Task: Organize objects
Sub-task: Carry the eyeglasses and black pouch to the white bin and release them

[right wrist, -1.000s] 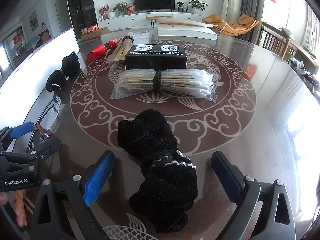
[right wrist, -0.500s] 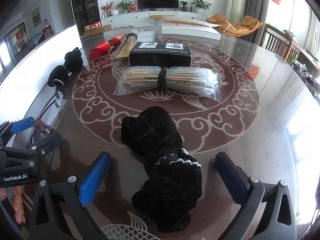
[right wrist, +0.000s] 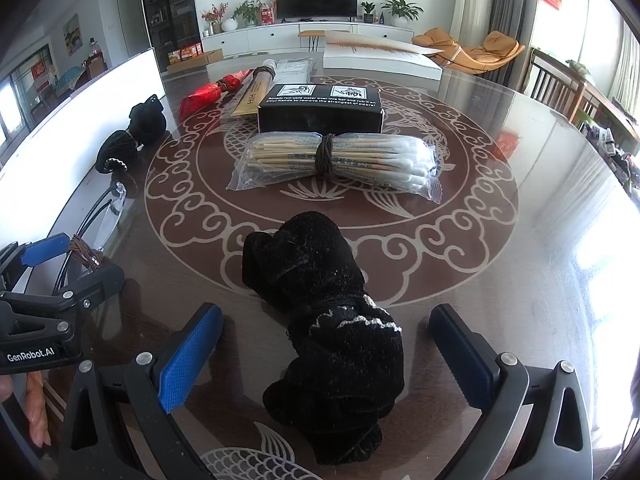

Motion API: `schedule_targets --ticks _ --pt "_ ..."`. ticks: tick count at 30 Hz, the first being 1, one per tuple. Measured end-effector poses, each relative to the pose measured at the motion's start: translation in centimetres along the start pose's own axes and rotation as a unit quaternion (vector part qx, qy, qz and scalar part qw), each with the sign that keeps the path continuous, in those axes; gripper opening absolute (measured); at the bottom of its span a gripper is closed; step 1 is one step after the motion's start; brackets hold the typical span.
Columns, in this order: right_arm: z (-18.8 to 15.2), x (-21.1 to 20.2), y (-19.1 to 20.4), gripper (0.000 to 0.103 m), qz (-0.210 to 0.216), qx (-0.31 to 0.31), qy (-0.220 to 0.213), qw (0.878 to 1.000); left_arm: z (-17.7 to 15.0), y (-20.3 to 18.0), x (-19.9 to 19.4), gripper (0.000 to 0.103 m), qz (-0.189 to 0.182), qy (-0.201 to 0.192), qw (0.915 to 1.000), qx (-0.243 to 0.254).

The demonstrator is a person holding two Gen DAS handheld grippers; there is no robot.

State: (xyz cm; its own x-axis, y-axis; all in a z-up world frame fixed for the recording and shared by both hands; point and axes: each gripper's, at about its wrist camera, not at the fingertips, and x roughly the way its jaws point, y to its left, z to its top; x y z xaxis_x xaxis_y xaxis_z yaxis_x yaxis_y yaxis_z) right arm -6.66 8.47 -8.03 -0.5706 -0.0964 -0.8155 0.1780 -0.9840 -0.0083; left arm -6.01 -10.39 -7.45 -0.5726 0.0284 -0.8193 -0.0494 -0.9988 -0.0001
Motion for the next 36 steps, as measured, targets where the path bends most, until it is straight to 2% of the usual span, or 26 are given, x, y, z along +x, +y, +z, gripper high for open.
schedule_targets --ticks 29,33,35,36 --pt "-0.02 0.06 0.06 0.103 0.000 0.000 0.000 1.000 0.02 0.00 0.00 0.103 0.000 0.001 1.0000 0.001" --pt "-0.08 0.03 0.03 0.103 0.002 -0.001 0.000 1.000 0.11 -0.03 -0.12 0.103 -0.009 0.024 0.9996 0.016" --pt "-0.09 -0.02 -0.05 0.103 0.007 -0.009 0.007 1.000 0.00 -0.14 -0.56 0.088 -0.013 0.013 0.9996 0.024" --pt "0.05 0.00 -0.09 0.103 0.012 -0.015 0.018 1.000 0.00 -0.30 -0.82 0.072 -0.014 0.007 0.9995 0.028"
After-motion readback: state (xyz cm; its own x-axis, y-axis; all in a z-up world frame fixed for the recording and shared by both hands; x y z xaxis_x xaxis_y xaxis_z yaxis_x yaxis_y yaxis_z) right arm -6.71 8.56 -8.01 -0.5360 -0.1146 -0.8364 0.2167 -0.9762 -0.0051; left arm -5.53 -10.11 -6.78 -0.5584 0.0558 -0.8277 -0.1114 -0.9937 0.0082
